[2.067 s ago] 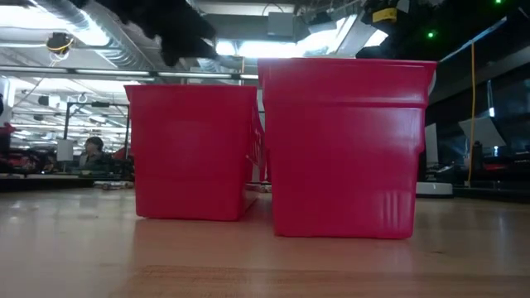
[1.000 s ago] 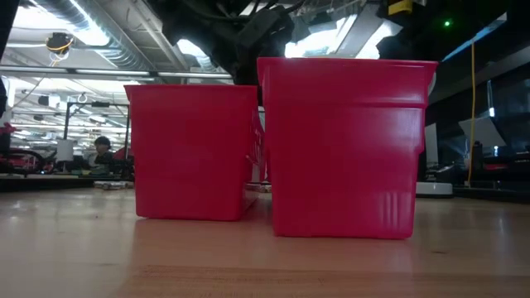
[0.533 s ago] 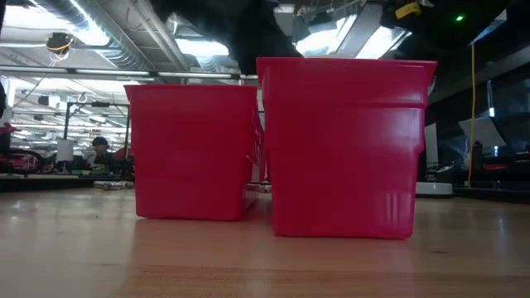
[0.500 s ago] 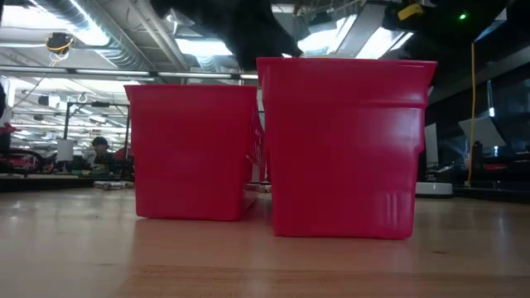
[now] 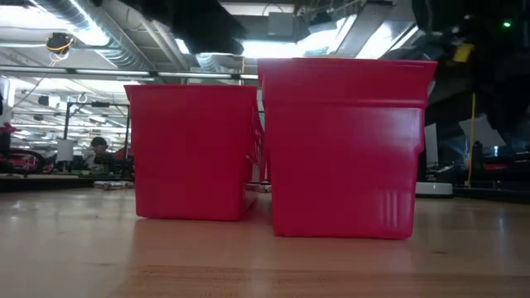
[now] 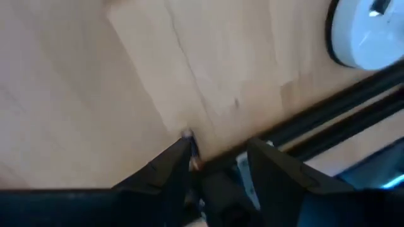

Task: Sort batteries
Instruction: Put the black battery into the left red bin

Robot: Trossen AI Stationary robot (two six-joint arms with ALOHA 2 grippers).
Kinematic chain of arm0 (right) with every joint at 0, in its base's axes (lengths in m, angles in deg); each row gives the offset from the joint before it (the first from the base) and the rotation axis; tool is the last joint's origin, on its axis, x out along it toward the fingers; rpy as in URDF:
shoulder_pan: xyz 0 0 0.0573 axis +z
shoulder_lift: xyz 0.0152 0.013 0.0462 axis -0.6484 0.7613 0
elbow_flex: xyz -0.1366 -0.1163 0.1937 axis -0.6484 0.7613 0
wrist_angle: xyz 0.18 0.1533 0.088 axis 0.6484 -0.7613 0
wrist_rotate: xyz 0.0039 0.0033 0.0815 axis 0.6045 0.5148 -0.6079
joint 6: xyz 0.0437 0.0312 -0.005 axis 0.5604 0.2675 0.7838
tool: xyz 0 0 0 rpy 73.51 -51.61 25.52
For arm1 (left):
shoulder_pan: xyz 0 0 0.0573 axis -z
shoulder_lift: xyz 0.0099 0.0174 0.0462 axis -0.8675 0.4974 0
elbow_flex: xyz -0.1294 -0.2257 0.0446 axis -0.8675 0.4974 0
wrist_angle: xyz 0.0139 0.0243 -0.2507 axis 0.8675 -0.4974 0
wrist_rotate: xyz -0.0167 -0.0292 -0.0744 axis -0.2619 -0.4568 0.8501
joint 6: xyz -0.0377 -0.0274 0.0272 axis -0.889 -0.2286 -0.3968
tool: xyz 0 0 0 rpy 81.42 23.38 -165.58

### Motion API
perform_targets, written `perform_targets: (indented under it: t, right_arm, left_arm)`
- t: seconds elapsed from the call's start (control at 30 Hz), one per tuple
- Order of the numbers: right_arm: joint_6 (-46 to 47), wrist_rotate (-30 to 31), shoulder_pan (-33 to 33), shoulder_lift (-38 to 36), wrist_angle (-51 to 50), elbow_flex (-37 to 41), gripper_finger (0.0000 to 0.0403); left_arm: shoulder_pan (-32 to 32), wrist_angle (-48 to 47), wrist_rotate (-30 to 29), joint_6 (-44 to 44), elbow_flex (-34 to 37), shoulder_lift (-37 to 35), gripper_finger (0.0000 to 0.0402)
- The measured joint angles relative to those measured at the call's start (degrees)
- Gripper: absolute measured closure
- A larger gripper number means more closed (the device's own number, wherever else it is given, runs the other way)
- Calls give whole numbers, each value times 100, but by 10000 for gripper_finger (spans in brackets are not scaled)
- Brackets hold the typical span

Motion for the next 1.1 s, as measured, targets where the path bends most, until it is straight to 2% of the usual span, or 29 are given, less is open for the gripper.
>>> perform_targets:
  t: [0.17, 0.27, 0.43, 0.67, 0.97, 1.1]
  right_arm:
    - [-487, -987, -366, 94, 182, 537, 240]
    - [-756, -1275, -564, 310, 202, 919, 240]
    - [-1187, -1454, -885, 766, 653, 1163, 240]
    - [-1974, -1571, -1198, 1646, 671, 1222, 240]
    - [-2799, -1707, -1248, 2596, 1433, 1516, 240]
    - [-2856, -1673, -1285, 2974, 1602, 1658, 244]
  left_arm:
    - [256, 540, -31, -36, 585, -353, 105]
    - [344, 771, -73, -57, 856, -459, 105]
    - [419, 863, -79, -57, 1047, -479, 105]
    - [504, 966, -81, 69, 1203, -479, 105]
    - [506, 982, -81, 115, 1203, -479, 105]
    - [508, 987, -79, 122, 1203, -479, 105]
